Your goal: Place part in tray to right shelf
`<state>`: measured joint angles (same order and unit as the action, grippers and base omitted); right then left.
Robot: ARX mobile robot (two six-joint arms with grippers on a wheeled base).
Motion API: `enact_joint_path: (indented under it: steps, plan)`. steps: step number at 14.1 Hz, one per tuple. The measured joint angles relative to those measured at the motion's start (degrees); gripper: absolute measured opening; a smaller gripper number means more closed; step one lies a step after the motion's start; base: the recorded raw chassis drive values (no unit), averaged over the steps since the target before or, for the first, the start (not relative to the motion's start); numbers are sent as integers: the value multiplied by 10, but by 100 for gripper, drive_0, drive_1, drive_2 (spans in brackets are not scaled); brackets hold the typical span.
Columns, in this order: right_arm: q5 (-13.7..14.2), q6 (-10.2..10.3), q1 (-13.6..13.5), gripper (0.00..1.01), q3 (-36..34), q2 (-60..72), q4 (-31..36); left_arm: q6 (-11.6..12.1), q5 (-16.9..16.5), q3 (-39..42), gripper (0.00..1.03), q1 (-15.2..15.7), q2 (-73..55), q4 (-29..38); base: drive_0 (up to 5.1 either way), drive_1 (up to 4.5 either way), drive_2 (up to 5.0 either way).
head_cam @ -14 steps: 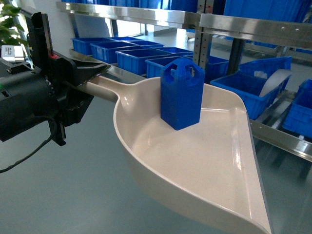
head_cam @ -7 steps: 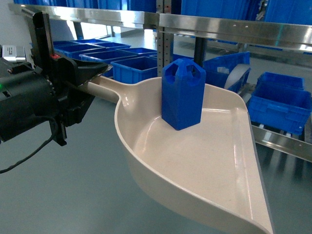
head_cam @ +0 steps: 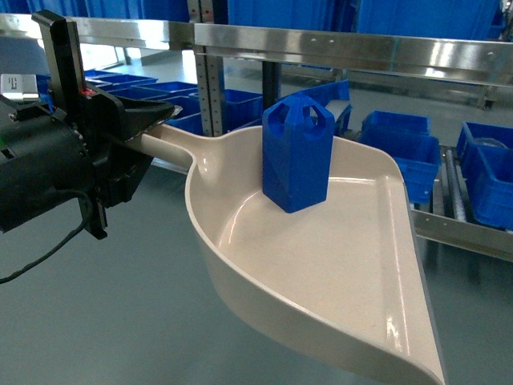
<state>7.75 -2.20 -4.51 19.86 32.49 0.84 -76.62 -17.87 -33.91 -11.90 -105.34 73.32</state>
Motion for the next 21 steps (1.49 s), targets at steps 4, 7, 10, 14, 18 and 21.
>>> enact_joint_path:
  steps: [4, 7, 10, 14, 18, 21]
  plan:
    - [0, 0, 0, 98, 0, 0, 0, 0, -1, 0, 14, -1, 0, 0, -156, -156, -156]
    - [0, 0, 0, 98, 0, 0, 0, 0, 0, 0, 14, 0, 0, 0, -153, -153, -153]
    - [0, 0, 0, 98, 0, 0, 0, 0, -1, 0, 14, -1, 0, 0, -152, -152, -152]
    - [0, 0, 0, 98, 0, 0, 0, 0, -1, 0, 14, -3, 0, 0, -155, -155, -155]
    - [0, 0, 0, 98, 0, 0, 0, 0, 0, 0, 14, -1, 0, 0, -141, -141, -141]
    - [2, 0, 0, 98, 0, -3, 0, 0, -1, 0, 14, -1, 0, 0, -64, -64, -64]
